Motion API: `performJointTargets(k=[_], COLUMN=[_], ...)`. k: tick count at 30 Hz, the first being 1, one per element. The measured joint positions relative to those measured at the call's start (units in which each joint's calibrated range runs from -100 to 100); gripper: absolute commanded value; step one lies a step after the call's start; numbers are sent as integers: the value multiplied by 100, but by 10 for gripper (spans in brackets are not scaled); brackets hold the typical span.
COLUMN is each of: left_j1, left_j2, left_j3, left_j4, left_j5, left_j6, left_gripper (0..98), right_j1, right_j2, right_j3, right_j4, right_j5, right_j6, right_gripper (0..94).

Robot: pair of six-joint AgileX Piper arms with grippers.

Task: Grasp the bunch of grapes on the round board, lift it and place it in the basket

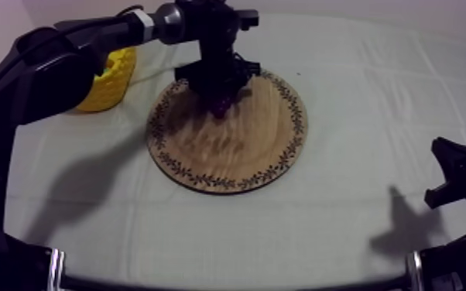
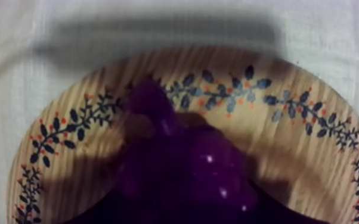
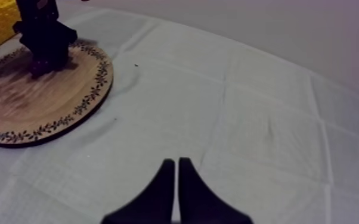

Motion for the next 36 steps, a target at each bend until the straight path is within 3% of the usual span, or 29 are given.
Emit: performJointTargets(k=[11,21,30,36], left_j1=[-177,-439,-1001,-1510], left_j2=[-1009,-3461,-5895,-6589], left_j3=[766,3147,5454,5653], left_j4=[10,-79,-466,-673], left_j5=[-131,-226,-328,-777], left_j6=[-240,-742,-1269,-1438], left_gripper=[421,467,479,464], right_j1=[0,0,0,0], right_j2=[0,0,0,0], right_j3=[0,0,0,0], right_j4=[0,0,0,0], right_j5=[0,0,0,0], right_j6=[0,0,0,0], right_gripper=[4,4,4,4])
